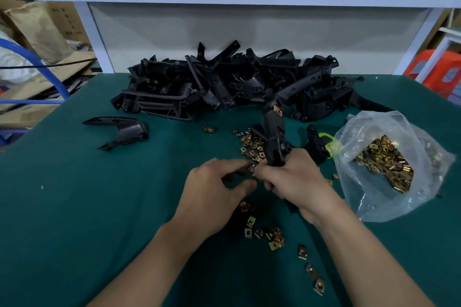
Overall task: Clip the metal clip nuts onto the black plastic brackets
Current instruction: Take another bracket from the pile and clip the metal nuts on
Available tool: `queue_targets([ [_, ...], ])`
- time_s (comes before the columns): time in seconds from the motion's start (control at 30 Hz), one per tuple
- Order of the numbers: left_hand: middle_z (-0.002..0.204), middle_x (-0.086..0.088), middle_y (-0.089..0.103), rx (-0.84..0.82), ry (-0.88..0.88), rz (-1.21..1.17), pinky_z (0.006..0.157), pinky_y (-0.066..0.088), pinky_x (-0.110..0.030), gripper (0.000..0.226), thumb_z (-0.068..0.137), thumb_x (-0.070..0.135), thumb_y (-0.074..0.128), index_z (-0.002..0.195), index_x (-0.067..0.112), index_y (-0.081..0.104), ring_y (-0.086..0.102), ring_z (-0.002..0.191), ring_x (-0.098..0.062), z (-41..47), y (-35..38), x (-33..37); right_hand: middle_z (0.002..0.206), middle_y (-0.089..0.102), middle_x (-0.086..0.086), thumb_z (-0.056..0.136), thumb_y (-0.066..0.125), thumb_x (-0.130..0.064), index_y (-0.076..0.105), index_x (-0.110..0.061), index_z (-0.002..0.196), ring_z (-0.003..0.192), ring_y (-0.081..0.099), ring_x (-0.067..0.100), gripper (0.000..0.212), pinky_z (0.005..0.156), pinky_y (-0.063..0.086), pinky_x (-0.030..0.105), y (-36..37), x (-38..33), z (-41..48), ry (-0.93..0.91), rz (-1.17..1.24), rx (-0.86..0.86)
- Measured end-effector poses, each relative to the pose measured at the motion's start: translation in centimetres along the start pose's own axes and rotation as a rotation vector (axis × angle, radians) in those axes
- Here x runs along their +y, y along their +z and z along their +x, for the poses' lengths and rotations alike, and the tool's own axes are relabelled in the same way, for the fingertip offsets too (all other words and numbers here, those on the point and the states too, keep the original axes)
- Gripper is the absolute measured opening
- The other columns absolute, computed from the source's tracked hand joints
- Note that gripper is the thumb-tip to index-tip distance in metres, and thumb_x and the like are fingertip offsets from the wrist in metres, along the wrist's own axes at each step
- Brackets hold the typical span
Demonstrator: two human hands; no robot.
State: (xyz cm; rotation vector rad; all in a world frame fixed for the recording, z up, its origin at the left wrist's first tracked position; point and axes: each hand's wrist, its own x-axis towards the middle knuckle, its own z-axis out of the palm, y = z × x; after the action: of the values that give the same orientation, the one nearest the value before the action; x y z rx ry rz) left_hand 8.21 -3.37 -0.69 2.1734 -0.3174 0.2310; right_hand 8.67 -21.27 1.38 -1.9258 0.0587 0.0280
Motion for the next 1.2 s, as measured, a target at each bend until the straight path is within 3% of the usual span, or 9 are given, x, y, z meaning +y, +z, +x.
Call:
queue_targets([
  [0.1,0.081,0.022,0.073,-0.008,-0.044,-0.127,0.066,0.047,-0.006,0.026,0.083,0.025,0.083,0.084,0.049,0.075,0.067,0.079,0.003,0.3,-0.2,0.1,0.057,0.058,0.008,0.081,0.072,-0.017,0.065,0.005,0.072,0.049,0.045,0.015,0.025,0.051,0.034,0.03,0.1,0.2,-0.1,-0.008,0.042,-0.072],
  [0.2,0.076,0.018,0.074,0.034,-0.128,-0.221,0.064,0.047,-0.007,0.022,0.085,0.017,0.081,0.079,0.037,0.075,0.067,0.073,0.003,0.4,-0.3,0.1,0.056,0.059,0.001,0.077,0.072,-0.022,0.068,-0.007,0.068,0.049,0.047,0.012,0.018,0.05,0.036,0.029,-0.1,0.1,0.0,-0.016,-0.058,-0.043],
  [0.33,0.075,0.005,0.074,0.063,-0.281,-0.472,0.067,0.05,-0.016,0.02,0.09,0.008,0.073,0.079,0.026,0.073,0.066,0.069,-0.004,0.8,-0.6,-0.1,0.059,0.06,-0.01,0.077,0.075,-0.033,0.058,-0.028,0.065,0.059,0.06,0.019,0.022,0.055,0.047,0.03,-0.4,0.6,0.1,-0.086,-0.671,0.276],
  [0.43,0.071,-0.004,0.071,0.019,-0.267,-0.609,0.064,0.049,-0.018,0.02,0.09,0.008,0.067,0.076,0.021,0.071,0.062,0.067,-0.011,0.8,-1.4,0.0,0.057,0.048,-0.014,0.079,0.076,-0.03,0.051,-0.034,0.068,0.058,0.051,0.023,0.027,0.055,0.038,0.031,-0.4,0.9,0.0,-0.136,-0.848,0.395],
  [0.57,0.061,-0.005,0.064,0.015,-0.263,-0.598,0.057,0.046,-0.019,0.026,0.095,0.017,0.064,0.07,0.02,0.072,0.055,0.058,-0.013,0.8,-1.8,0.1,0.055,0.039,-0.017,0.078,0.077,-0.028,0.059,-0.034,0.075,0.056,0.044,0.02,0.019,0.051,0.029,0.029,-0.5,1.0,0.1,-0.128,-0.857,0.44],
  [0.77,0.072,-0.002,0.073,-0.029,-0.306,-0.589,0.064,0.05,-0.016,0.025,0.088,0.002,0.071,0.076,0.023,0.078,0.062,0.065,-0.009,0.7,-1.6,0.6,0.056,0.039,-0.018,0.08,0.077,-0.028,0.067,-0.034,0.084,0.055,0.042,0.017,0.012,0.055,0.033,0.029,-0.5,0.9,0.2,-0.095,-0.815,0.434],
  [0.9,0.078,-0.007,0.076,-0.143,-0.297,-0.615,0.069,0.052,-0.017,0.024,0.09,0.003,0.072,0.085,0.025,0.08,0.067,0.07,-0.012,0.4,-1.5,0.8,0.053,0.04,-0.017,0.079,0.076,-0.029,0.057,-0.037,0.074,0.048,0.035,0.008,0.021,0.048,0.025,0.025,-0.5,1.1,0.1,-0.093,-0.843,0.429],
  [1.07,0.078,-0.008,0.077,-0.087,-0.324,-0.653,0.065,0.051,-0.018,0.024,0.088,0.0,0.072,0.079,0.021,0.08,0.068,0.067,-0.013,0.5,-1.8,0.7,0.056,0.043,-0.017,0.08,0.077,-0.028,0.053,-0.039,0.073,0.058,0.047,0.019,0.027,0.054,0.034,0.029,-0.6,0.9,0.2,-0.06,-0.814,0.407],
  [1.2,0.075,-0.009,0.076,-0.119,-0.307,-0.627,0.067,0.052,-0.019,0.025,0.088,0.0,0.073,0.08,0.022,0.08,0.067,0.068,-0.014,0.5,-2.1,0.5,0.056,0.045,-0.016,0.08,0.077,-0.028,0.052,-0.035,0.067,0.054,0.043,0.017,0.029,0.055,0.034,0.03,-0.4,1.0,0.2,-0.045,-0.826,0.395],
])
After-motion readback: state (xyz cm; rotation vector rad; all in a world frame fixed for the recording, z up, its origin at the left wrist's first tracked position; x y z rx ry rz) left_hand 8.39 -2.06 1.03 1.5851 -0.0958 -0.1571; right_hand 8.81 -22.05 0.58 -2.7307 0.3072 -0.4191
